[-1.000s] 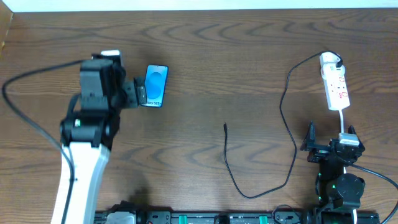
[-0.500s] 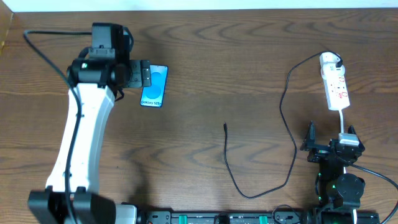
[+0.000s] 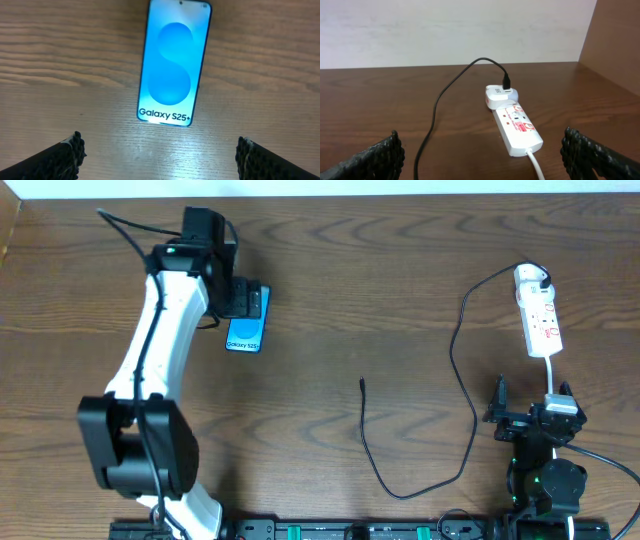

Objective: Plug charger to phone and switch on socket
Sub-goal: 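Move the left gripper forward over the blue phone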

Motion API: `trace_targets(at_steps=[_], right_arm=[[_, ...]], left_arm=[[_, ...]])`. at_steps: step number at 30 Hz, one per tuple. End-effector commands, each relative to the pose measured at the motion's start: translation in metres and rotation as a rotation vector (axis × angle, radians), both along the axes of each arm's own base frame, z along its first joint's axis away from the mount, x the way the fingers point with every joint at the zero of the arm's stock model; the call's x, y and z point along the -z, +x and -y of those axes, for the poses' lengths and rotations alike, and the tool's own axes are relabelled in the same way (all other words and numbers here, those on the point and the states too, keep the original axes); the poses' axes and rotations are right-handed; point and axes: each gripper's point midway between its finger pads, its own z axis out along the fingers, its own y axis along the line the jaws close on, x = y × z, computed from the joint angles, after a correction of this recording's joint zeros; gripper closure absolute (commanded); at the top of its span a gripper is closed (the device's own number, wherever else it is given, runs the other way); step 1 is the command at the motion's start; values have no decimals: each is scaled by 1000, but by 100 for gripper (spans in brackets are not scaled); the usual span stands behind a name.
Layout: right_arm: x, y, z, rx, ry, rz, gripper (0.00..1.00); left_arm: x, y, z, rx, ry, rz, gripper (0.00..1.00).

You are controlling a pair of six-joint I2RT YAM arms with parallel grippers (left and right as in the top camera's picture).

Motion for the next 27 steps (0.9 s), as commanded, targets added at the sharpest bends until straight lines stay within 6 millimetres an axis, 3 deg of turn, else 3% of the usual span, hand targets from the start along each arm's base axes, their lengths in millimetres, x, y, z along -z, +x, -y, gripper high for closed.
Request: trace_targets(at_steps=[1, 4, 5, 6, 7, 8, 9, 10, 15, 23, 27], right_arm=[[0, 0, -2, -8, -15, 2, 1], [0, 0, -2, -8, -15, 2, 1], [0, 0, -2, -8, -15, 2, 1], [0, 0, -2, -8, -15, 2, 1], [0, 0, -2, -8, -15, 2, 1], [-1, 0, -2, -8, -15, 2, 1], [0, 0, -2, -7, -15, 2, 1], [0, 0, -2, -8, -15, 2, 1], [0, 0, -2, -8, -15, 2, 1], [0, 0, -2, -8, -15, 2, 1], [0, 0, -2, -7, -15, 2, 1]], left_arm=[[4, 4, 5, 30, -5, -10, 2], [7, 2, 5, 30, -5, -22, 5], [8, 1, 5, 30, -5, -26, 25], [9, 1, 4, 24, -7, -28, 34], [10, 0, 4, 14, -9, -31, 35], [10, -1, 4, 3, -12, -35, 32], [10, -2, 4, 0, -13, -38, 5], [10, -2, 6, 3, -19, -37, 2], [2, 1, 9, 53, -22, -28, 2], [-37, 27, 11, 76, -12, -20, 2], [-29, 46, 12, 78, -10, -64, 2]])
